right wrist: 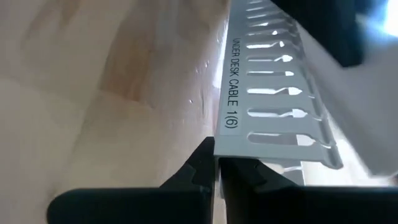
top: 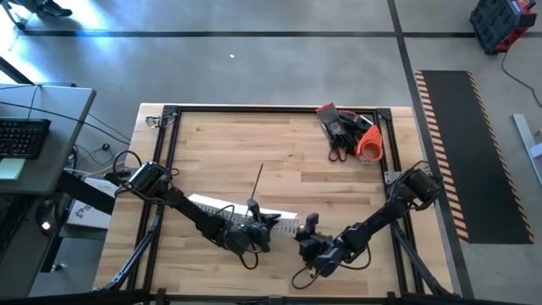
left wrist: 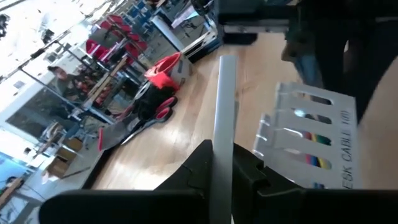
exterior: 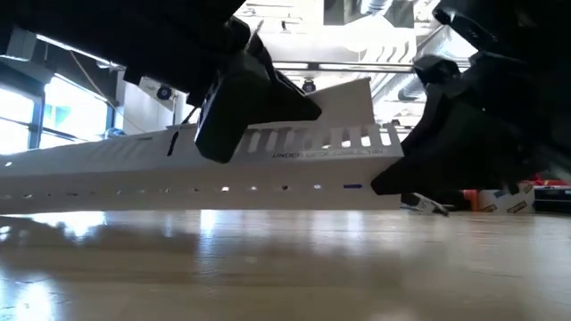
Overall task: Ziptie cables
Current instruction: Close the white cable duct
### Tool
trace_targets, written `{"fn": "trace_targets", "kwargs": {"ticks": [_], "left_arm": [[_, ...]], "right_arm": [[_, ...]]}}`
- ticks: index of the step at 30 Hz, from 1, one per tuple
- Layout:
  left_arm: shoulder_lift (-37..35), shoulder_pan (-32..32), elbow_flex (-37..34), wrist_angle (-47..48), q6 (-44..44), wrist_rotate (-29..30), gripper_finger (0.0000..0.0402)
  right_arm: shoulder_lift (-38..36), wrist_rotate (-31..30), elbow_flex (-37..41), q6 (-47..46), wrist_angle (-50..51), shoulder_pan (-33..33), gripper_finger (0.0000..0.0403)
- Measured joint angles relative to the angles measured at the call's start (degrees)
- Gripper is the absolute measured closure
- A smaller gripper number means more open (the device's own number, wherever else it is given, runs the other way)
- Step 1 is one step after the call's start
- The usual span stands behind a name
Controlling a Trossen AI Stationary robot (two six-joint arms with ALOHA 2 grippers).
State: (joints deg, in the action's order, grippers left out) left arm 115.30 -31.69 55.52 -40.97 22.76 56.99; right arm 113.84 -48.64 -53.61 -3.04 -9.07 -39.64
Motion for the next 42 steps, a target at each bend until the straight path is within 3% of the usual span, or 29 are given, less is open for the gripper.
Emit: {"fn": "trace_targets", "kwargs": {"ticks": [6,13,18,24,29,33,42], "left_arm": [[-0.31,0.10,0.35,8.54,-10.55,-2.85,0.0365],[-0.48,2.67,0.27,6.96,-15.29,-7.15,0.0284],[-2.48,5.18,0.24,12.23,-23.96,-12.47,0.0263],[-5.58,8.62,0.24,20.27,-30.99,-22.42,0.0284],[-6.43,10.36,0.31,23.03,-30.93,-26.92,0.0338],[-6.73,10.63,0.31,24.41,-27.08,-25.51,0.0389],[-9.21,8.67,0.07,25.33,-18.14,-15.96,0.0397]], "right_arm": [[0.15,1.73,-3.34,8.89,5.42,0.15,0.0402],[0.50,3.56,-6.53,11.14,12.19,0.58,0.0402],[0.50,3.79,-6.57,10.82,13.27,0.57,0.0403],[0.50,3.62,-6.58,12.12,13.18,0.46,0.0403],[0.50,2.64,-6.59,12.98,13.21,0.48,0.0403],[0.48,2.32,-6.62,13.38,12.93,0.44,0.0403],[0.65,0.94,-6.89,13.63,12.30,0.16,0.0403]]}}
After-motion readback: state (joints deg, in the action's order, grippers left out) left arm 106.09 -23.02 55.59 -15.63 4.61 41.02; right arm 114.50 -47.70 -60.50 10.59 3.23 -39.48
